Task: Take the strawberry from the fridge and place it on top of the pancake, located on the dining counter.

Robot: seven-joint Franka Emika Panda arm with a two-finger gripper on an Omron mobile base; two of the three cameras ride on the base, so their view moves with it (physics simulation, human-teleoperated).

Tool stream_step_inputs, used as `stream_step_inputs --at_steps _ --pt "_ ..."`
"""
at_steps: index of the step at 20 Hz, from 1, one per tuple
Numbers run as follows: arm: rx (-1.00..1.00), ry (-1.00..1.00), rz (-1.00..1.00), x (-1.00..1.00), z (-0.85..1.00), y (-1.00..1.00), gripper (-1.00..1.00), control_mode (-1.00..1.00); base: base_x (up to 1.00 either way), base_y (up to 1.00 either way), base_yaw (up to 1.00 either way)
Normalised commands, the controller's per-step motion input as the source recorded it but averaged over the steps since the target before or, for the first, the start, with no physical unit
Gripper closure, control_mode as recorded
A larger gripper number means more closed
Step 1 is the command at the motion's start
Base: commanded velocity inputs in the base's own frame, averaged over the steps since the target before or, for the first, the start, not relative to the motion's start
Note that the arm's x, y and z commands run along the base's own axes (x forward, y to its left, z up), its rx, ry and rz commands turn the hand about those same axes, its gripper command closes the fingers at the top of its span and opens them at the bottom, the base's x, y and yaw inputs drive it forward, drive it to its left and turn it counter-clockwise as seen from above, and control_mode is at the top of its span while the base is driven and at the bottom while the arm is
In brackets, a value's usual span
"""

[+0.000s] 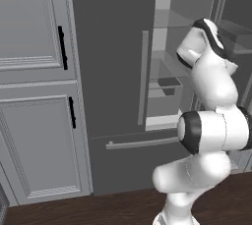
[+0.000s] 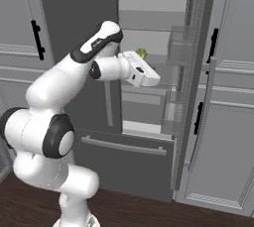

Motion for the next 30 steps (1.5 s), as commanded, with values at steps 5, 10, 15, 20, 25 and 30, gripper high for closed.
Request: stream_step_inputs --at_steps 5,10,15,20,25,30 --pt "-0.07 0.12 0.3 -0.97 0.69 1.0 1.0 -1.0 0.0 0.0 0.0" --pt "-0.34 0.05 0.29 -0.99 0.76 0.79 1.0 -1.0 0.0 0.0 0.0" --pt "-0.79 -0.17 0.14 -0.99 0.45 0.43 1.0 -1.0 0.0 0.0 0.0" --pt "-0.94 -0.23 0.02 -0.77 0.53 0.29 1.0 -1.0 0.0 0.0 0.0" --pt "-0.78 -0.02 0.0 -0.46 0.93 0.27 1.0 -1.0 0.0 0.0 0.0" --pt "-0.81 0.0 -0.09 -0.3 0.94 0.02 1.0 -1.0 0.0 0.0 0.0"
